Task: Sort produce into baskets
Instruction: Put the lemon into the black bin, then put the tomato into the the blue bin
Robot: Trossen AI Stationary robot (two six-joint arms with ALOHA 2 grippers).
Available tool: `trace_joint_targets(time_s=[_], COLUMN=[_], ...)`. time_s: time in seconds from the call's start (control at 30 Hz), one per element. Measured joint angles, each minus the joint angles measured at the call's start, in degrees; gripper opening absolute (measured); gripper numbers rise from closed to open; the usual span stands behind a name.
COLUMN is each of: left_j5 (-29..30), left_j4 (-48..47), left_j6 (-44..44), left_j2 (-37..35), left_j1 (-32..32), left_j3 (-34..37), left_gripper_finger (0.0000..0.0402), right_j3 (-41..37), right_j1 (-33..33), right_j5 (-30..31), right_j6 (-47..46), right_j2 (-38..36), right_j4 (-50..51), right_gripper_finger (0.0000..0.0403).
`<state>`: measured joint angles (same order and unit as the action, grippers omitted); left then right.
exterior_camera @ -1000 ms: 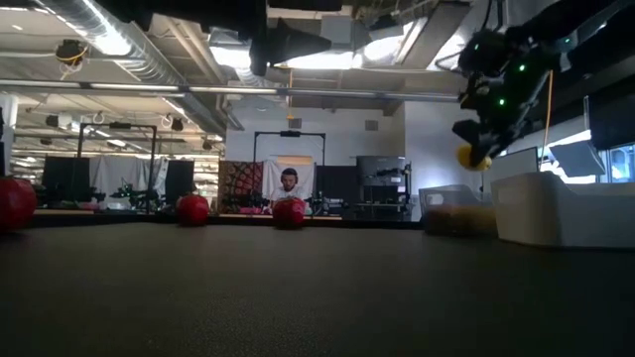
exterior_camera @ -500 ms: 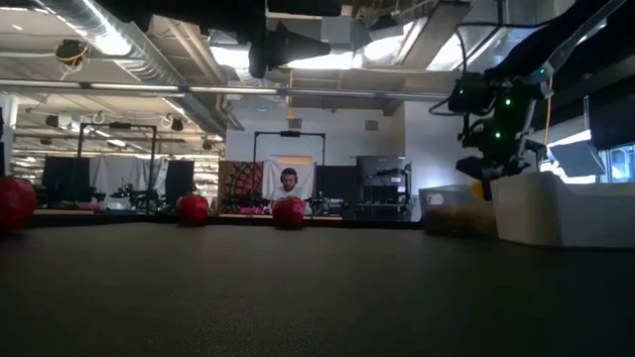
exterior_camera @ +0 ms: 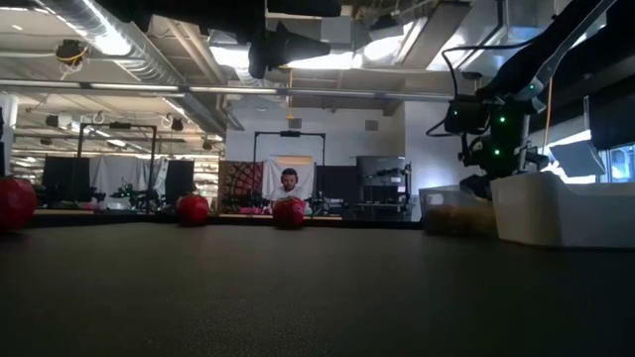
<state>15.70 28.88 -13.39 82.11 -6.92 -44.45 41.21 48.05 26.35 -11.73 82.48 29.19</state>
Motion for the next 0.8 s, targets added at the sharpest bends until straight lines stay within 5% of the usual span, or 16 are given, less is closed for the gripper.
trace_joint_targets(time_s=[0.4,0.8], left_j5=[0.0,0.0], left_j4=[0.0,0.0], left_j6=[0.1,1.6], left_j2=[0.0,0.0], left_j1=[0.0,0.0], left_j3=[0.0,0.0], left_gripper_finger=[0.0290,0.0290], right_j3=[0.0,0.0], right_j1=[-0.1,-12.7], right_j5=[-0.1,-0.7], right_j6=[1.6,-0.2], right_j2=[-1.4,-19.8], right_j4=[1.3,1.0], right_gripper_finger=[0.0253,0.0266])
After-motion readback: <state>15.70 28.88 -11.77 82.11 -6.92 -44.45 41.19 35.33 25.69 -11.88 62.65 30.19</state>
